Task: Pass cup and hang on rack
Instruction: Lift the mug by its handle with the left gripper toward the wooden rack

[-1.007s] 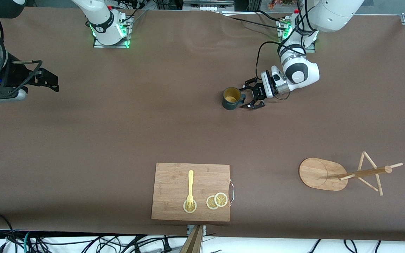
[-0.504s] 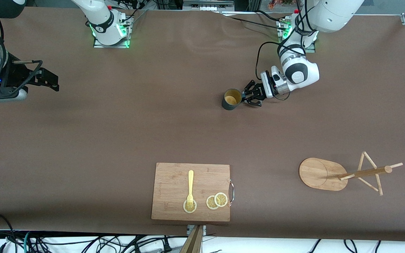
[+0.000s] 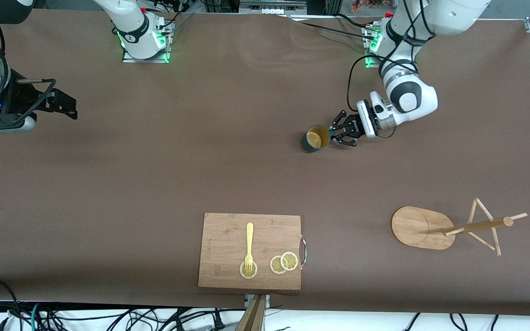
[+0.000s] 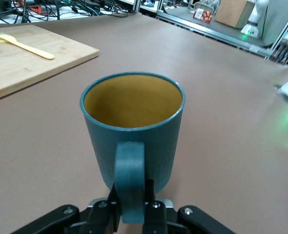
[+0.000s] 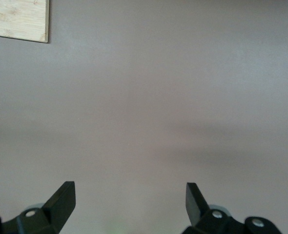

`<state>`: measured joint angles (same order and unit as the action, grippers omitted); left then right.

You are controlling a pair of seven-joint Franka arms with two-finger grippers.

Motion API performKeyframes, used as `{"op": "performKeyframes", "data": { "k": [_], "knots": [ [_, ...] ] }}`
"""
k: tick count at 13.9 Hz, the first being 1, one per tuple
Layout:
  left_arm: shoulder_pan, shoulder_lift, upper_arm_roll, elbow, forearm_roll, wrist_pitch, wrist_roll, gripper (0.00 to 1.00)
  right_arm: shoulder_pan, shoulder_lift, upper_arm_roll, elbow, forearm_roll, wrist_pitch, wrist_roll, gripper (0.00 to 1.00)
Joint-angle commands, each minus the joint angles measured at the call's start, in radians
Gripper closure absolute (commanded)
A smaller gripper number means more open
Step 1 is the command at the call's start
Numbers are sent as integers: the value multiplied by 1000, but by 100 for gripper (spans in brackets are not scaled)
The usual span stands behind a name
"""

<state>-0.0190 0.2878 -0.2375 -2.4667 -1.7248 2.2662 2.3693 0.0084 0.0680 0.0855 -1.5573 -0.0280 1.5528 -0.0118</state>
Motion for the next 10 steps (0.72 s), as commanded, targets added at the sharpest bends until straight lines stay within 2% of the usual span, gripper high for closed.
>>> {"op": "performKeyframes", "data": {
  "k": [1, 5, 10],
  "knots": [
    [95, -136, -3, -21, 176, -101, -294, 100, -13, -5, 13, 10, -7, -16, -8, 0],
    [155, -248, 99, -8, 338, -307, -710, 100, -13, -5, 13, 10, -7, -16, -8, 0],
    [231, -237, 279, 93, 415, -603, -1132, 100, -13, -5, 13, 10, -7, -14, -8, 0]
  ]
}}
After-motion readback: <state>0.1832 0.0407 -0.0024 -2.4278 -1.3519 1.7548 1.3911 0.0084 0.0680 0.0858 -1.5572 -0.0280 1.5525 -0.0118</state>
